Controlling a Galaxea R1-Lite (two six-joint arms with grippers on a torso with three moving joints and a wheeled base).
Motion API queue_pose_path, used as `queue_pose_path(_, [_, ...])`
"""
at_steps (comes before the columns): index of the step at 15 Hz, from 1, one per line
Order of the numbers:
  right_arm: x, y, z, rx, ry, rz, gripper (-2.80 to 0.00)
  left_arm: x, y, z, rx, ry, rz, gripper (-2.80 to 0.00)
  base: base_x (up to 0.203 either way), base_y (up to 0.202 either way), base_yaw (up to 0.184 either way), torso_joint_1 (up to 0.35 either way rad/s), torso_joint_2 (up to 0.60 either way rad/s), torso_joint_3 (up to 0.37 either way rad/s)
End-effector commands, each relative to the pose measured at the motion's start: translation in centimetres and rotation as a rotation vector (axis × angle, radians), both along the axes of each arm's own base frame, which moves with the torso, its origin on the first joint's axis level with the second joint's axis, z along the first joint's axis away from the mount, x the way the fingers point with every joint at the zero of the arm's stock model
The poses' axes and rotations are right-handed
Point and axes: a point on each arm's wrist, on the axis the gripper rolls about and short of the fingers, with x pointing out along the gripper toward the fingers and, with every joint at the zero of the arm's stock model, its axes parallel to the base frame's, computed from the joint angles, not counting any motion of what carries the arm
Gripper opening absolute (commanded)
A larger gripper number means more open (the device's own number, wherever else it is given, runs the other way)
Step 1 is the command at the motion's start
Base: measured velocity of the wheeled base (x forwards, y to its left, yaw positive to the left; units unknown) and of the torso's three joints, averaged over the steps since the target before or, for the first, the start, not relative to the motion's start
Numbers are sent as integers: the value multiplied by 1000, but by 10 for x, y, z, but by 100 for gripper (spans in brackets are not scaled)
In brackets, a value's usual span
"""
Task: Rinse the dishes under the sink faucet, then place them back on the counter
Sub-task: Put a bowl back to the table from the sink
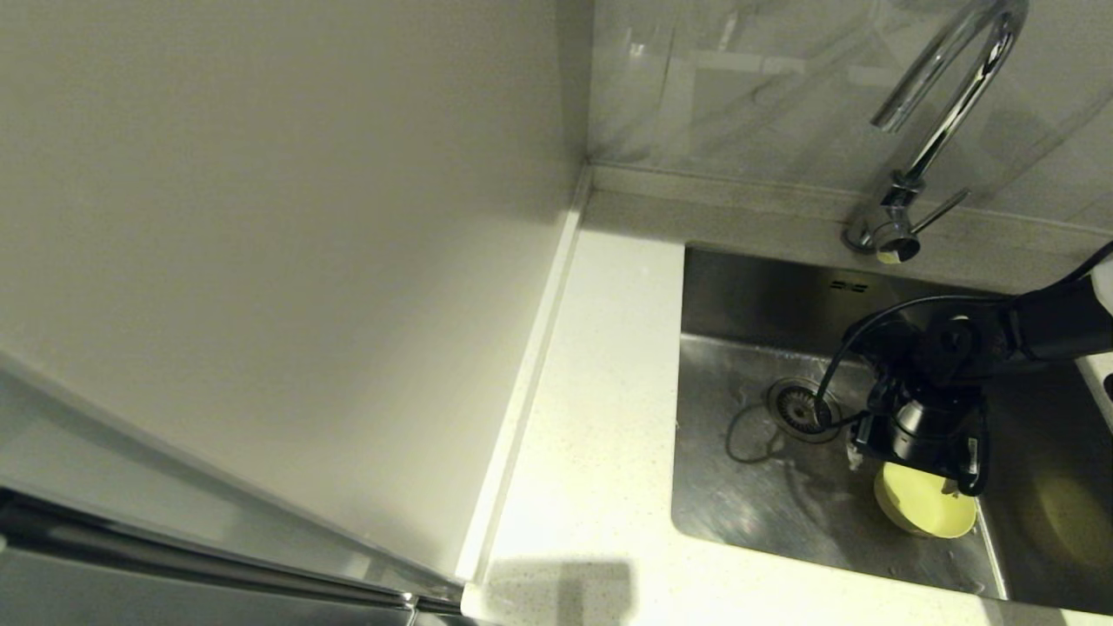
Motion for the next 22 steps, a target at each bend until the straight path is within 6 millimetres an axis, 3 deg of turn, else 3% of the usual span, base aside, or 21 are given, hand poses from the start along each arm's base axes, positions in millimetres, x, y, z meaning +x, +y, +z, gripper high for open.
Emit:
queue_pose_path(1, [9,-1,-11,1,17,-10,0,0,0,-1,0,3,0,-280,0,0,0,0,0,0])
queue_pose_path(7, [30,-12,-24,2,6,-34,0,0,0,-1,0,3,0,-280,0,0,0,0,0,0])
queue_pose_path(14, [62,-45,-44,-20,-16,-80,0,0,0,-1,0,3,0,-280,0,0,0,0,0,0])
queue_pose_path(21, [71,-62,-62,-41,5,-114,0,0,0,-1,0,3,0,-280,0,0,0,0,0,0])
queue_pose_path(22, [71,-63,-63,-41,8,-114,-280,0,0,-1,0,3,0,-280,0,0,0,0,0,0])
